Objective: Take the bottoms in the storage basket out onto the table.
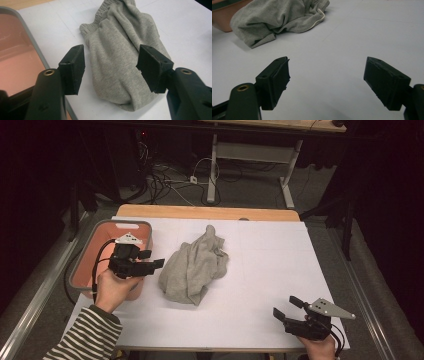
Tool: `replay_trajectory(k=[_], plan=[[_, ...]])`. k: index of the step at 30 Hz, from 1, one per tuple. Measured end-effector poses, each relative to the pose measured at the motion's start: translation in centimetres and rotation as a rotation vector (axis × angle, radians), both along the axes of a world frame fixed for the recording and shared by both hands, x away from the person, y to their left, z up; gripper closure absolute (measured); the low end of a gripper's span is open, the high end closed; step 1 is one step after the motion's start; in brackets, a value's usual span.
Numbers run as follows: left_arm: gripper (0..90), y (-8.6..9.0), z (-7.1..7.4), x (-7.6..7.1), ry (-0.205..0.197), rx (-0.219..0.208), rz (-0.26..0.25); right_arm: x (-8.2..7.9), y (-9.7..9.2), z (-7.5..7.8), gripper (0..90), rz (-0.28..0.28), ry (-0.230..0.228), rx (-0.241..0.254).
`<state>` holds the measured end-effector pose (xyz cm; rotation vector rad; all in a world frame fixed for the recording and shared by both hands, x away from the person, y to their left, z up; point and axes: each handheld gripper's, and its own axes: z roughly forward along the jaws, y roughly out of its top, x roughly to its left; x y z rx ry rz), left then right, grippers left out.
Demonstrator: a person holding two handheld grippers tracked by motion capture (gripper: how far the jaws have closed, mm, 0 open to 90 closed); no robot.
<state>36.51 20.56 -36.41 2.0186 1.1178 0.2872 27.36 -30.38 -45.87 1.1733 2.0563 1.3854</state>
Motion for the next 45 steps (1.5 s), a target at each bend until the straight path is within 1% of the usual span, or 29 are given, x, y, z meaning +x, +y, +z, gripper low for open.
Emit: replay_trajectory(k=[7, 9, 22, 30, 33, 45], plan=[[36.9, 0.6, -0.2, -0.5, -0.008, -0.013, 0.009, 0.0, 0.0, 0.0, 21.1, 0.001, 0.000, -0.001], [36.6, 0.7, -0.3, -0.7, -0.012, -0.009, 0.014, 0.0, 0.0, 0.0, 21.1, 0.001, -0.001, -0.001], [36.0, 1.7, -0.7, -1.7, -0.022, -0.025, 0.025, 0.0, 0.0, 0.0, 21.1, 0.001, 0.000, -0.001], [34.8, 2.4, -1.0, -2.4, -0.035, -0.042, 0.032, 0.0, 0.0, 0.0, 21.1, 0.000, -0.001, 0.000], [34.6, 2.6, -1.1, -2.8, -0.043, -0.042, 0.040, 0.0, 0.0, 0.0, 21.1, -0.001, 0.000, 0.000], [34.0, 4.2, -1.7, -3.9, -0.058, -0.066, 0.074, 0.0, 0.0, 0.0, 21.1, -0.001, 0.002, 0.000]])
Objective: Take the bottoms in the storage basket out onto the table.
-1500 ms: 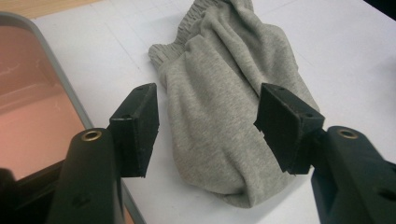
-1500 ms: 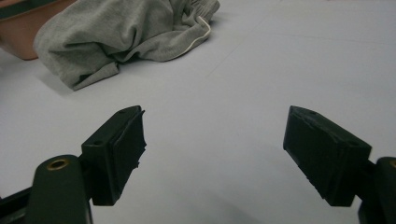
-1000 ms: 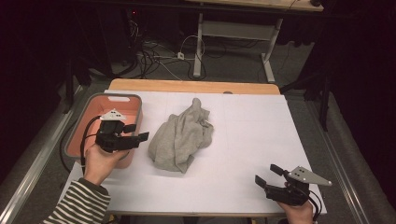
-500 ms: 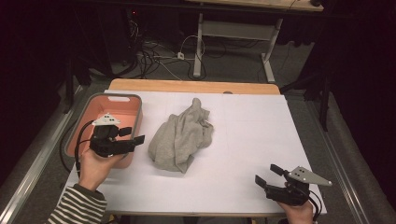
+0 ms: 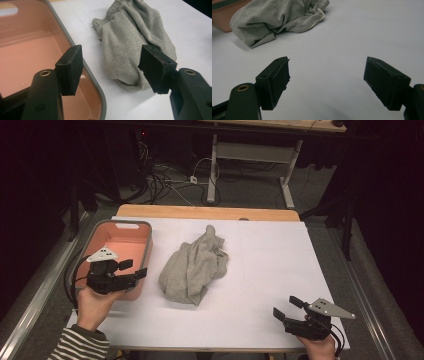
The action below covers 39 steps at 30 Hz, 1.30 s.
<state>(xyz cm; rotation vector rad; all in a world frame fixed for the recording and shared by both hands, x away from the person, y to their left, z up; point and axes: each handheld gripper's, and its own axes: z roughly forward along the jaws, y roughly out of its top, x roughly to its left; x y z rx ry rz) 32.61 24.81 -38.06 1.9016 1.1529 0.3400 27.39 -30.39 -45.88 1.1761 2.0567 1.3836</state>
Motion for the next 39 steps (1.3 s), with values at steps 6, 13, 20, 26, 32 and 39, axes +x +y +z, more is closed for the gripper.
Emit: replay_trajectory(k=[6, 13, 20, 26, 32, 39], plan=[[34.0, 0.8, -0.4, -0.5, -0.003, -0.006, 0.018, 0.0, 0.0, 0.0, 21.1, 0.000, 0.001, 0.000], [33.9, 1.6, -1.0, -1.1, -0.013, -0.012, 0.041, 0.0, 0.0, 0.0, 21.1, -0.002, 0.002, 0.001], [33.7, 2.2, -1.4, -1.9, -0.024, -0.018, 0.061, 0.0, 0.0, 0.0, 21.1, -0.002, 0.001, -0.001], [33.7, 2.6, -1.9, -2.4, -0.025, -0.028, 0.073, 0.0, 0.0, 0.0, 21.1, -0.001, 0.000, -0.001], [33.7, 3.0, -2.1, -3.1, -0.030, -0.032, 0.082, 0.0, 0.0, 0.0, 21.1, -0.001, 0.000, -0.001], [33.7, 3.5, -2.4, -4.2, -0.038, -0.029, 0.096, 0.0, 0.0, 0.0, 21.1, -0.001, -0.001, -0.001]])
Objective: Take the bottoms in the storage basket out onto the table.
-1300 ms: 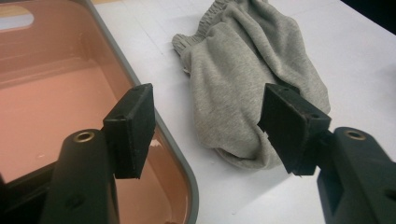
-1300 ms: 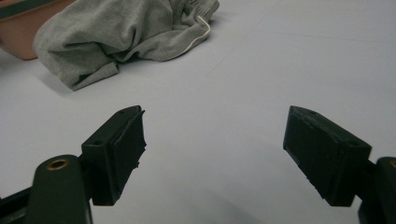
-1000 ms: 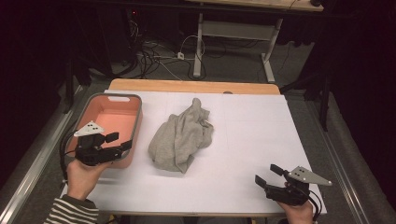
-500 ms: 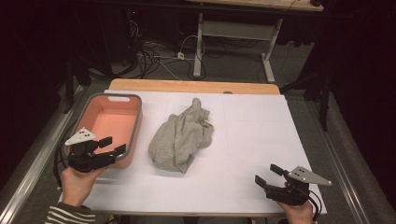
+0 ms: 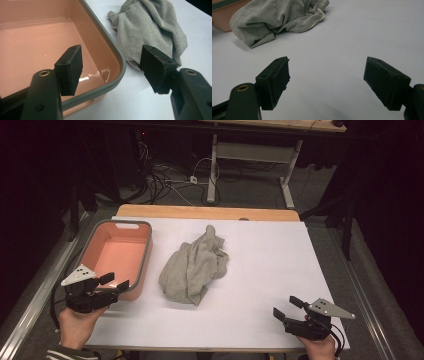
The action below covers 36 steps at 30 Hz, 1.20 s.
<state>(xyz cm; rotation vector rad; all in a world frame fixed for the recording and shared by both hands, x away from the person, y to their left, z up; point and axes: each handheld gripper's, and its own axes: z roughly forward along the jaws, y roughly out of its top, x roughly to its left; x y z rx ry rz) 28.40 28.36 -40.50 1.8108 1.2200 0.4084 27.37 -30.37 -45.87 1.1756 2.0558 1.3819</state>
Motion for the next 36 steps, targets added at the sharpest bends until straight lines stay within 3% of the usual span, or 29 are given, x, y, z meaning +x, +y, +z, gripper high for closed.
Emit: replay_trajectory(k=[36], plan=[[32.9, 1.6, -2.4, -3.4, -0.020, -0.037, 0.051, 0.0, 0.0, 0.0, 21.0, -0.010, 0.006, 0.002]])
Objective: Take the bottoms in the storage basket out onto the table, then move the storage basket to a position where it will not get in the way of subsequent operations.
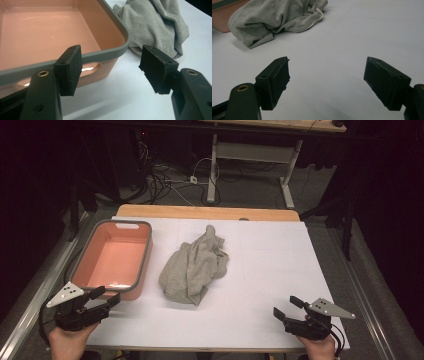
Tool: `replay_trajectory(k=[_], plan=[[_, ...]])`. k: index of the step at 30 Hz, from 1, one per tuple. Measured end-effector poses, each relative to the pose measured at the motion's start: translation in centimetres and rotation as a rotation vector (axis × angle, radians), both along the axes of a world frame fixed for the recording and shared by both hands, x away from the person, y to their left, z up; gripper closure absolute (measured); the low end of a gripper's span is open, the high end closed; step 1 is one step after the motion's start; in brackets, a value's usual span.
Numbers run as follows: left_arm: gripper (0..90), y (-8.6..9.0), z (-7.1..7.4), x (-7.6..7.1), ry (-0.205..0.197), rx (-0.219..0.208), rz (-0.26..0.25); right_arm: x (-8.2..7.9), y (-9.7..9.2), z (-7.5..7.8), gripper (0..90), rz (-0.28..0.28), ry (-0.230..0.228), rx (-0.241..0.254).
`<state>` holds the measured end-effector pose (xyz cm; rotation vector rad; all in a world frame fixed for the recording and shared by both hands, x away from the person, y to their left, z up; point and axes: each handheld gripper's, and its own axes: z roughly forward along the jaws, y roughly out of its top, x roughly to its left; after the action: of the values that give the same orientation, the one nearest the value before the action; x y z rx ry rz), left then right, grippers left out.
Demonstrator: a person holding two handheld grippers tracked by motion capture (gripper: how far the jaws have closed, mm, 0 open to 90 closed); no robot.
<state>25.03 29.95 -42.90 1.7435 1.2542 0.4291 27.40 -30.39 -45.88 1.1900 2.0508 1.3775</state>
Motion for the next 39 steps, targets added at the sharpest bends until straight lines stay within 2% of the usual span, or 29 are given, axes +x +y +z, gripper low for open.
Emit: replay_trajectory(k=[2, 14, 20, 27, 36, 39], plan=[[32.9, 0.1, -0.2, -0.2, -0.009, -0.002, 0.008, 0.0, 0.0, 0.0, 21.0, -0.001, 0.000, 0.000], [32.9, 0.4, -1.6, -0.5, 0.010, -0.009, 0.026, 0.2, 0.0, -0.1, 21.3, -0.002, 0.005, 0.004], [32.9, 0.5, -1.8, -0.3, 0.009, -0.013, 0.034, 0.1, 0.1, 0.0, 22.4, -0.005, -0.011, -0.003], [33.2, -0.2, -1.9, -0.3, -0.003, 0.039, 0.017, -0.1, 0.2, 0.1, 22.9, -0.012, -0.015, -0.011], [33.3, -0.1, -1.9, -0.4, -0.006, 0.026, 0.017, 0.0, 0.2, 0.1, 23.6, -0.003, -0.018, -0.018], [33.3, -0.2, -1.8, -0.6, -0.016, 0.021, 0.019, -0.1, 0.1, 0.1, 23.7, -0.016, -0.019, -0.012]])
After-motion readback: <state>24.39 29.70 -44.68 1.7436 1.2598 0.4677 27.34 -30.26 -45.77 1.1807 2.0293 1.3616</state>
